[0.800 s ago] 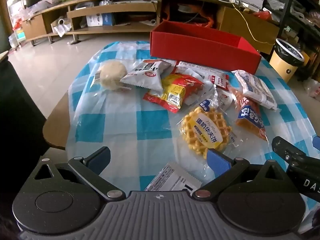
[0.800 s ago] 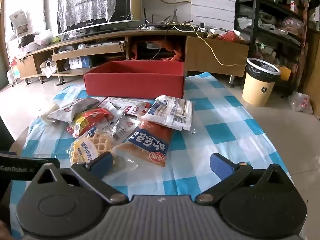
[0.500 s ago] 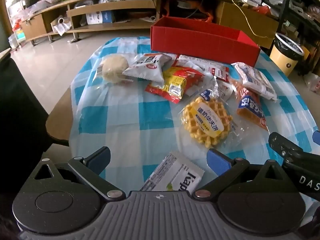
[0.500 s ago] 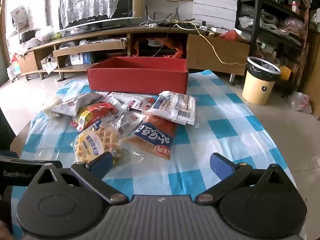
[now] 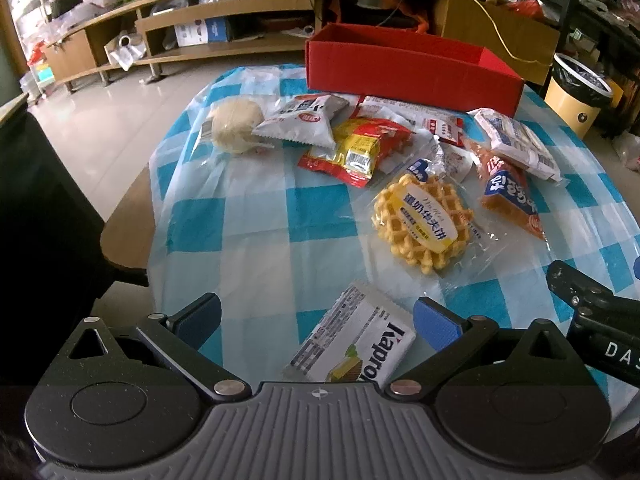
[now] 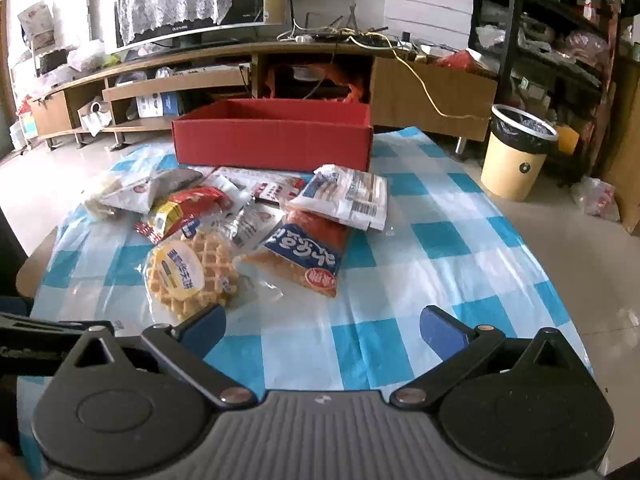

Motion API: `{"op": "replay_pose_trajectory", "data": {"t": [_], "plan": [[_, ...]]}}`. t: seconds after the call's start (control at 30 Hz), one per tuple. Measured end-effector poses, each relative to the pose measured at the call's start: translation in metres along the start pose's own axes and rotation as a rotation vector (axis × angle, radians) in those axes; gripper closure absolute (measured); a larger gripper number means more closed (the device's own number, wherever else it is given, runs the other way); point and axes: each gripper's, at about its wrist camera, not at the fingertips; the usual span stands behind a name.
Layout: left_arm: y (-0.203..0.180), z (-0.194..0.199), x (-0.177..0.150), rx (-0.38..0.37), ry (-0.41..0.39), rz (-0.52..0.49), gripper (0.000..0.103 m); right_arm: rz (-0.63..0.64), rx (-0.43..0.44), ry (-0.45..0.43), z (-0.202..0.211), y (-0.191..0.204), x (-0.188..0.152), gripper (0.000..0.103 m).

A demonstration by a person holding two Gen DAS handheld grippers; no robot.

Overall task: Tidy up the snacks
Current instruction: 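Move the left tool toward the white Kaprons wafer packet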

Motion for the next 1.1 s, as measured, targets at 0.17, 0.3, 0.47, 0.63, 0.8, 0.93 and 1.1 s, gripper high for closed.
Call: {"op": "replay_pose_trajectory", "data": {"t": [0.17, 0.3, 0.47, 0.63, 0.8, 0.93, 1.1], "plan": [[0.001, -0.001, -0.001, 0.002, 0.005, 0.003, 0.000, 0.011, -0.005, 0.013, -0.002, 0.000, -0.001, 0.002], [-0.001, -0.002, -0.001, 0.003, 0.009, -0.003, 0.000, 0.011, -0.003, 0.027, -0.005, -0.001, -0.002, 0.002], [-0.003, -0.004, -0.003, 0.007, 0.012, -0.014, 0.000, 0.009, 0.006, 0.034, -0.007, 0.000, -0.003, 0.002], [-0.003, -0.006, -0.004, 0.013, 0.019, -0.014, 0.000, 0.016, 0.017, 0.041, -0.008, 0.002, -0.004, 0.002], [-0.004, -0.007, -0.005, 0.014, 0.023, -0.020, 0.000, 0.020, 0.024, 0.046, -0.009, 0.003, -0.005, 0.002], [-0.004, -0.007, -0.005, 0.011, 0.024, -0.023, 0.000, 0.024, 0.027, 0.052, -0.010, 0.004, -0.006, 0.002], [-0.006, -0.008, -0.006, 0.009, 0.028, -0.030, 0.000, 0.030, 0.031, 0.057, -0.011, 0.005, -0.007, 0.002]]}}
Point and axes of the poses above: each gripper's, at about its wrist camera, not at the fingertips, and z roughly against the way its jaws point, y to its left, x to its top, and after that the axes turned 4 degrees about y, right-handed
